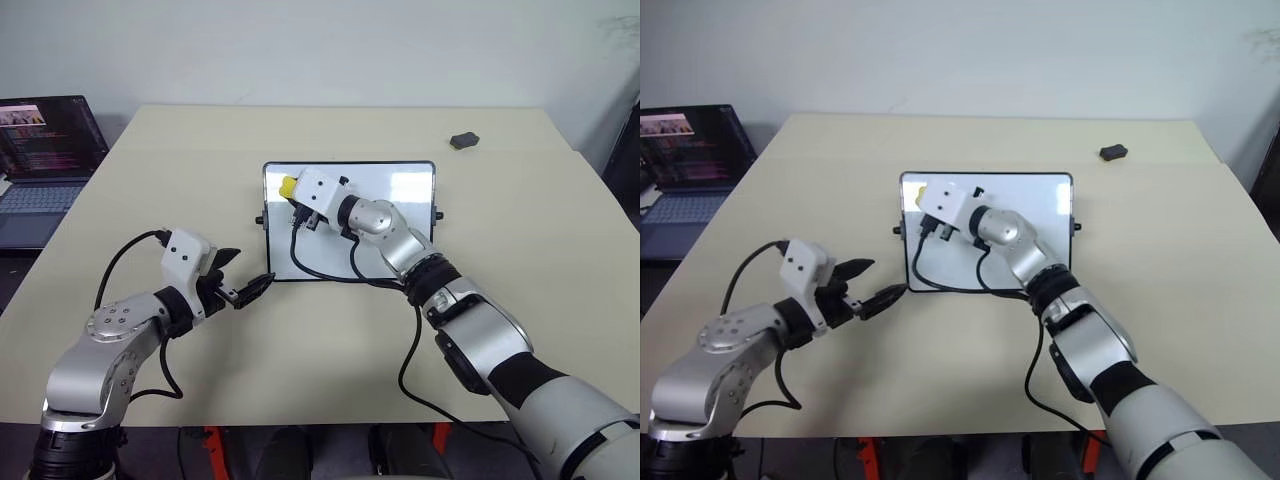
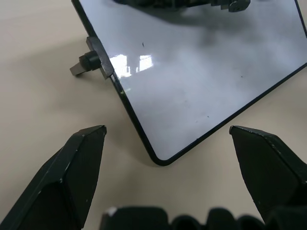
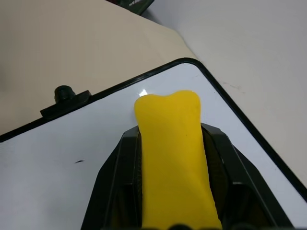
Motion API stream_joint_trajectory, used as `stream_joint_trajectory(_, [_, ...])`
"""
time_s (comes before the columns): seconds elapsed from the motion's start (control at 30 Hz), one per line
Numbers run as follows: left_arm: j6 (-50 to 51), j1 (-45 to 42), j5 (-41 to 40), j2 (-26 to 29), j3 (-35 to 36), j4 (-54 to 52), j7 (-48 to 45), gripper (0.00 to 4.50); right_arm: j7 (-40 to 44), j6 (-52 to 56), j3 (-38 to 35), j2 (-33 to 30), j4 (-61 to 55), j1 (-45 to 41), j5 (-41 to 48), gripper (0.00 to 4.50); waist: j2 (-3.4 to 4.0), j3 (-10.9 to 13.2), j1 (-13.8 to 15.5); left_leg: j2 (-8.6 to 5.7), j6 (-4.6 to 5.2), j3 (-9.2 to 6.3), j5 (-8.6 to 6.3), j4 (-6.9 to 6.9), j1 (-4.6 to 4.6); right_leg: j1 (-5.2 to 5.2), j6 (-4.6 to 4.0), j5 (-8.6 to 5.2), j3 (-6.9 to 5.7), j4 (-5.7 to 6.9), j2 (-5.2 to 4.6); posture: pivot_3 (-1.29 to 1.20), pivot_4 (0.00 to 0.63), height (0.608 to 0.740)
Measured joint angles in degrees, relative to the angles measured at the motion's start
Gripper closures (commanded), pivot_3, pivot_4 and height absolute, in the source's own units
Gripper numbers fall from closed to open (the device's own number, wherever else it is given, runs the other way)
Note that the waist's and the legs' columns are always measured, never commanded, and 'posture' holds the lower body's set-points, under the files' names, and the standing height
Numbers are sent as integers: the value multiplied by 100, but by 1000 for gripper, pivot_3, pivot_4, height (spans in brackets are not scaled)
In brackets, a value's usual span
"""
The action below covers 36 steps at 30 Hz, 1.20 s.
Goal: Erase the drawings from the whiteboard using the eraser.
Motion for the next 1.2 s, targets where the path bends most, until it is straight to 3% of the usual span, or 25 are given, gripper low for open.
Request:
stream_joint_trajectory(0.33, [8, 24, -7, -1, -1, -35, 1, 0, 1123, 74, 455, -183, -572, 707, -128, 3193, -2, -3, 1, -2, 0, -8, 1, 6, 17, 17, 1, 1, -6, 13, 0, 0, 150, 740])
stream_joint_trajectory(0.67, [14, -53, -8, -1, -6, -33, -7, 0, 1629, 362, 477, -335, -1300, 1148, -17, 3195, -1, -3, 19, -2, 0, -11, 2, 7, 12, 14, 0, 1, -8, 10, 0, 0, 150, 740])
stream_joint_trajectory(0.87, [20, -81, -37, -7, -39, -44, -22, 0, 1913, 1122, 181, -591, -2698, 1796, 406, 3195, 0, -1, 60, -2, -7, -9, -9, 4, -10, 0, 11, -7, -5, -7, -2, 0, 150, 740])
stream_joint_trajectory(1.1, [-132, -482, -126, 249, -330, -308, -649, 0, 2268, 2890, -186, -1180, -5673, 3090, 1165, 3195, -4, -4, 94, -6, -22, -12, -15, 13, -114, -92, 23, -17, -3, -3, -5, 0, 150, 740])
stream_joint_trajectory(1.2, [-83, -784, -313, 298, -739, -597, -1029, 0, 2188, 4061, -598, -1586, -7090, 4171, 1534, 3195, -6, -5, 142, -7, -19, -19, -17, 10, -128, -92, 23, -17, -4, -5, -6, 0, 150, 740])
